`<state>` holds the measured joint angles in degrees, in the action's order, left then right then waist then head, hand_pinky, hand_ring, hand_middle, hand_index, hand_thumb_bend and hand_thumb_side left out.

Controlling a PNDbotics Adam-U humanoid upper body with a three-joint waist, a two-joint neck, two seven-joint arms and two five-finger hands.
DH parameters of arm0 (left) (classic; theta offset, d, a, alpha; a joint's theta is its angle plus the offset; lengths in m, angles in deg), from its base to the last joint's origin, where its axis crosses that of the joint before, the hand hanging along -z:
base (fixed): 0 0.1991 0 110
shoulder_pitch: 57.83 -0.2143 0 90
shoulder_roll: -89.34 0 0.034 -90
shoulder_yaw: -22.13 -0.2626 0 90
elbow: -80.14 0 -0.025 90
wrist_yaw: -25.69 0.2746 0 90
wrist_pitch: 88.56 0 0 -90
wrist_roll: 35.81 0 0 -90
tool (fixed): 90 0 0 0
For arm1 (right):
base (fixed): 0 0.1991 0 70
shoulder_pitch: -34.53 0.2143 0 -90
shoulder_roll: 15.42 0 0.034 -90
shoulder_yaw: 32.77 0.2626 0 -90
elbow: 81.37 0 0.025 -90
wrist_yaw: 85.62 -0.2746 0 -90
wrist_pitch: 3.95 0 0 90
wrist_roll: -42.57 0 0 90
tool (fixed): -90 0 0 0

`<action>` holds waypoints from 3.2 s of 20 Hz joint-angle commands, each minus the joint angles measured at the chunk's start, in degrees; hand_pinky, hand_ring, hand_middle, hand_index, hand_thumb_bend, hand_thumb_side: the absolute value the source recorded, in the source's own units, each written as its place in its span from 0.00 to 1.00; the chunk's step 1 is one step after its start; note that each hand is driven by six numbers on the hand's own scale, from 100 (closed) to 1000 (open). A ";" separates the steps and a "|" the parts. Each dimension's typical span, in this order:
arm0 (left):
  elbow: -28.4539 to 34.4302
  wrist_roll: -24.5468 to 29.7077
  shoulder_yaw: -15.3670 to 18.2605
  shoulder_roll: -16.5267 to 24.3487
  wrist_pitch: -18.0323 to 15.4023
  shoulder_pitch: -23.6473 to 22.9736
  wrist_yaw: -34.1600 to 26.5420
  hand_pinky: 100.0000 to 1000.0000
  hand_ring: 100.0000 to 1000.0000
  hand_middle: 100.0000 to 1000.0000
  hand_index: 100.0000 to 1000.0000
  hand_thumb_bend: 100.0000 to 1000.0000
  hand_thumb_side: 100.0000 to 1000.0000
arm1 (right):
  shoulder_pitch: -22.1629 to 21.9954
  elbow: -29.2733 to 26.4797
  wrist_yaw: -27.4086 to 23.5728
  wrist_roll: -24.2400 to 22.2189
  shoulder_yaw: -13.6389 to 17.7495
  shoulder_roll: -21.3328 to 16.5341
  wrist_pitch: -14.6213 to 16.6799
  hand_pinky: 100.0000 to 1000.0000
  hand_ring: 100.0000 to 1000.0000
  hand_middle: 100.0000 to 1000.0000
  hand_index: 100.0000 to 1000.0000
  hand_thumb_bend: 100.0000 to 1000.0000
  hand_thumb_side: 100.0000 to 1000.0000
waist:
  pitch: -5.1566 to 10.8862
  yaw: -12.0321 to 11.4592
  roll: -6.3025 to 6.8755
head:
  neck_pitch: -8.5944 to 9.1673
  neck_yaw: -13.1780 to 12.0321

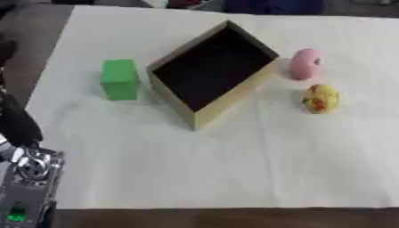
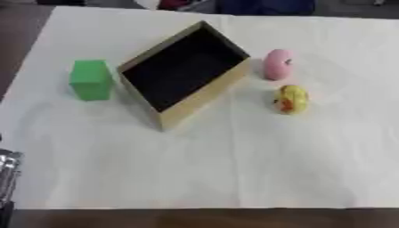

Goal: Pick up objects on the table and place them in the box.

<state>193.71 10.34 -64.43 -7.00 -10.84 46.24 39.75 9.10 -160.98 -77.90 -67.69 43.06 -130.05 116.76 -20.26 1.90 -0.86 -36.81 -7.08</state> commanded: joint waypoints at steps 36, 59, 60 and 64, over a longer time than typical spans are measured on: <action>1.02 0.77 -0.26 1.14 0.09 -0.13 -0.51 0.72 0.60 0.59 0.82 0.17 1.00 | 14.20 26.29 26.29 -6.99 -9.93 14.85 14.23 0.94 1.00 0.85 0.90 0.40 1.00 | 1.78 -0.22 0.38 | -0.02 0.90; 1.02 0.80 -0.18 0.98 0.03 0.25 -0.31 0.72 0.60 0.59 0.81 0.17 1.00 | 5.81 17.58 28.39 -14.87 -11.48 7.29 8.78 0.96 1.00 0.84 0.92 0.47 0.97 | 1.12 0.32 0.37 | 0.74 0.46; 1.02 0.82 -0.18 0.99 0.02 0.29 -0.30 0.72 0.60 0.59 0.81 0.17 1.00 | 5.22 16.99 28.13 -15.01 -11.44 6.86 8.08 0.97 1.00 0.83 0.92 0.46 0.96 | 1.11 0.34 0.34 | 0.79 0.43; 1.02 0.87 -0.18 0.93 0.01 0.38 -0.27 0.72 0.60 0.59 0.81 0.17 1.00 | 2.80 15.09 26.64 -15.97 -11.08 5.51 5.91 0.99 1.00 0.83 0.94 0.46 0.91 | 1.05 0.31 0.24 | 1.04 0.41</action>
<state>193.71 11.02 -64.80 -6.58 -10.82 46.13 39.33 11.01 -144.40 -50.37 -79.88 31.28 -122.30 119.84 -20.24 2.17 -0.63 -36.38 -6.48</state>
